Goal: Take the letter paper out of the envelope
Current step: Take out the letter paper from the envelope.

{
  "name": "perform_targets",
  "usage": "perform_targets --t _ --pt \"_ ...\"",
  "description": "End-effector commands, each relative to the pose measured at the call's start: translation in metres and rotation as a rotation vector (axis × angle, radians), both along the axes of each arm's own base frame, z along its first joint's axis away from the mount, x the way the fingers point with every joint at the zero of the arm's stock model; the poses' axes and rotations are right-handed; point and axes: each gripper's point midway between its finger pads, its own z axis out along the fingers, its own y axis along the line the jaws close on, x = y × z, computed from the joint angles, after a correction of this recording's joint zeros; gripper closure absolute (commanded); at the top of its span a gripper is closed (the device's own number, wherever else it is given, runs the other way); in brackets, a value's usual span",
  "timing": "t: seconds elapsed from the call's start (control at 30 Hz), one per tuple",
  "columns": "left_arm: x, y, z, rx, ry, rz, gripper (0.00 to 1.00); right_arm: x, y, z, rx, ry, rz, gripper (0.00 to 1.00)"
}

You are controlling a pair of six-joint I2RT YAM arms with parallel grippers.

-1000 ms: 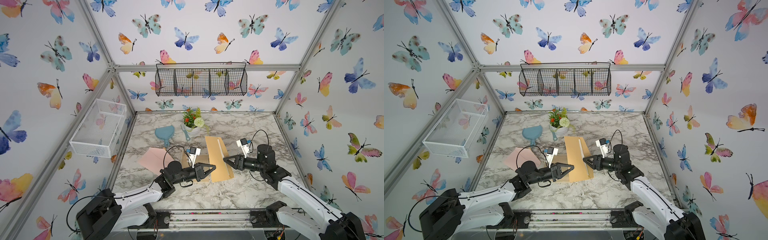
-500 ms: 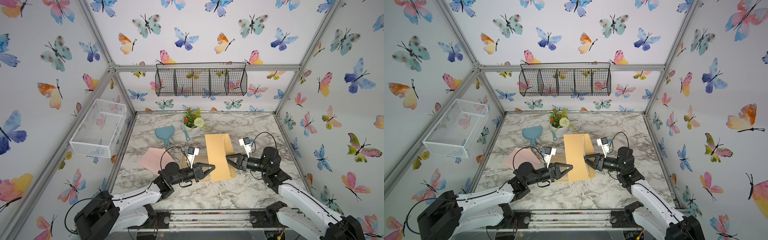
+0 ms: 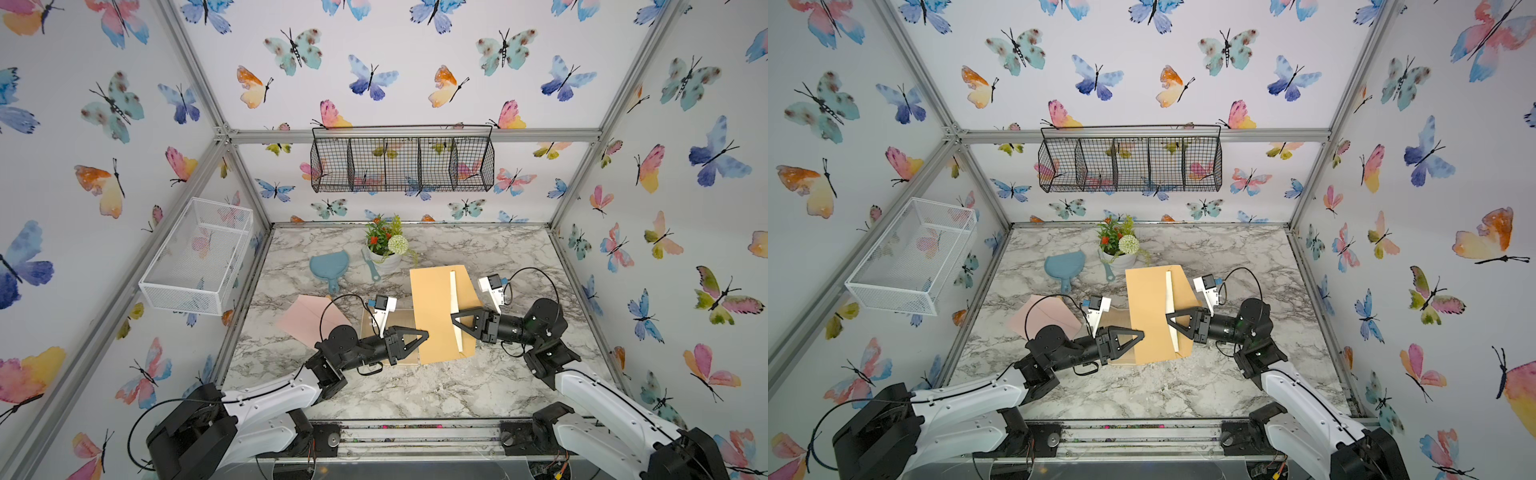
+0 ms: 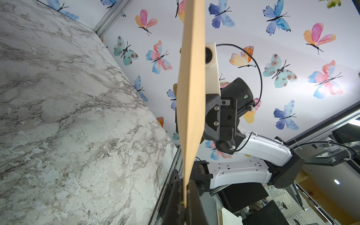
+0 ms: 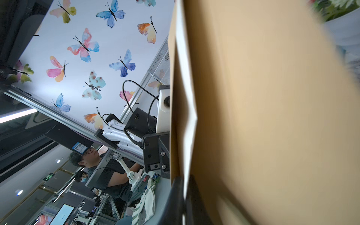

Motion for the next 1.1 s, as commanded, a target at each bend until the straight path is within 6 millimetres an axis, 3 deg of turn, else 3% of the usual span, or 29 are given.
perform_targets --t 0.0,0.17,0.47,0.67,0.83,1.07 --pt "0.003 0.002 -0.005 0.014 -0.003 0.019 1.0 -0.01 0.001 0.008 0.015 -0.042 0.043 0.99" --pt "0.013 0.015 -0.012 0.033 0.016 0.086 1.0 -0.006 -0.002 -0.001 -0.056 -0.051 -0.001 0.99" --pt "0.035 0.069 -0.017 0.005 0.062 0.226 1.0 0.006 -0.009 -0.035 -0.142 0.018 -0.023 0.99" --pt "0.049 0.089 -0.019 0.039 0.047 0.31 1.0 0.013 -0.021 -0.036 -0.149 0.024 -0.047 0.99" --pt "0.059 0.083 -0.028 0.068 0.065 0.29 1.0 0.018 -0.037 -0.026 -0.169 -0.001 -0.087 0.99" --pt "0.073 0.048 -0.034 0.094 0.079 0.148 1.0 0.027 -0.064 -0.008 -0.234 -0.042 -0.152 0.99"
